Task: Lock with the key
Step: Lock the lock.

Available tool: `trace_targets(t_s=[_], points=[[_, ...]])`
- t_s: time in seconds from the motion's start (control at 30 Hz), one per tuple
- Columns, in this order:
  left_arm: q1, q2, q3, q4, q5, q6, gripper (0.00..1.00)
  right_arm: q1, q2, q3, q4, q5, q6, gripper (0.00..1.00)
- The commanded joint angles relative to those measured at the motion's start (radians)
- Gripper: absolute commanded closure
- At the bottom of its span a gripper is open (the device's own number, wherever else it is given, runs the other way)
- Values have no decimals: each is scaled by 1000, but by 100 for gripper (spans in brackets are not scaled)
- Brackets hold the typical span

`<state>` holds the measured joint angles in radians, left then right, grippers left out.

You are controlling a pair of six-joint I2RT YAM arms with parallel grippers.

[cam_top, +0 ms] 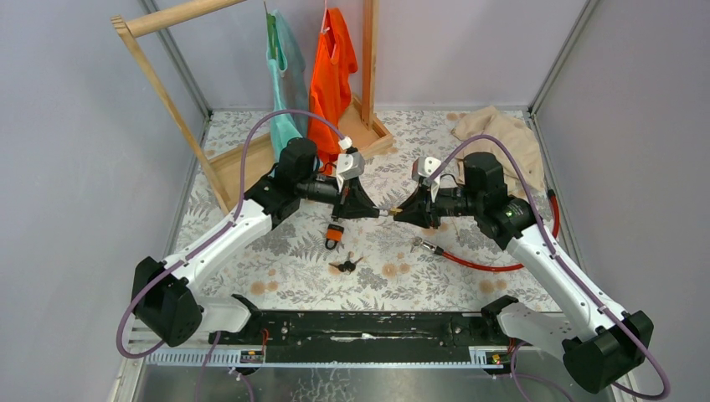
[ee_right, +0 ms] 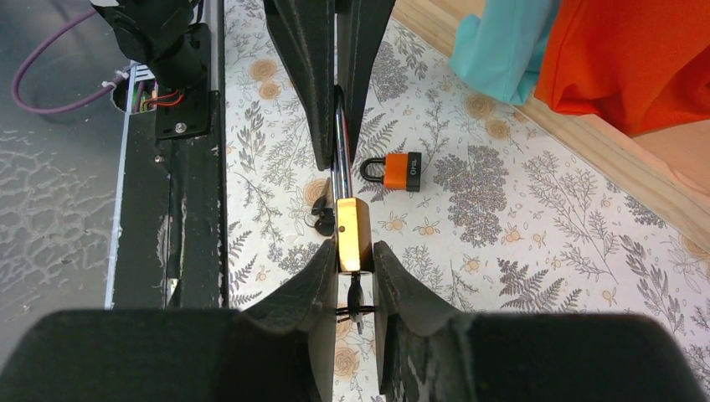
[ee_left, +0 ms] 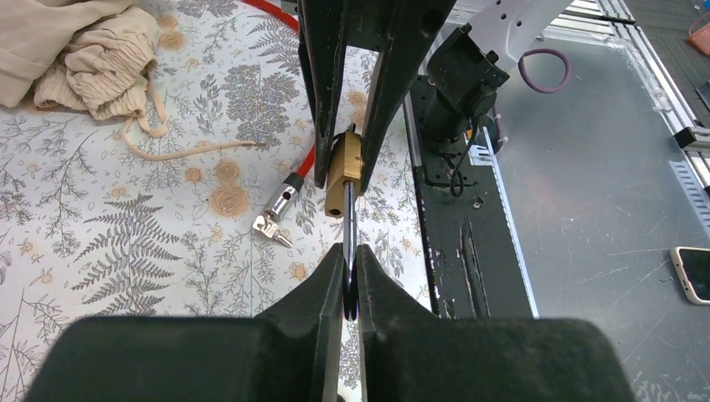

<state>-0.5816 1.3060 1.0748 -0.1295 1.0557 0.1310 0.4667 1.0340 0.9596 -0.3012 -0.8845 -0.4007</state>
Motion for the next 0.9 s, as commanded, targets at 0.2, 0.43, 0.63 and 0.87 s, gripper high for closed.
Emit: trace_targets(t_s=[0.2, 0.43, 0.63, 0.87], points=[[26, -24, 33, -105, 32, 93, 100, -38, -6, 27, -46, -7, -51, 100], [25, -29, 49, -166, 20, 153, 100, -39, 17, 51, -87, -41, -68, 100], [2, -16, 39, -60, 39, 37, 100, -39, 29, 44, -1, -118, 52, 100], [-28, 1, 32, -17, 47, -11, 100, -39, 49, 36, 44, -148, 101, 100]])
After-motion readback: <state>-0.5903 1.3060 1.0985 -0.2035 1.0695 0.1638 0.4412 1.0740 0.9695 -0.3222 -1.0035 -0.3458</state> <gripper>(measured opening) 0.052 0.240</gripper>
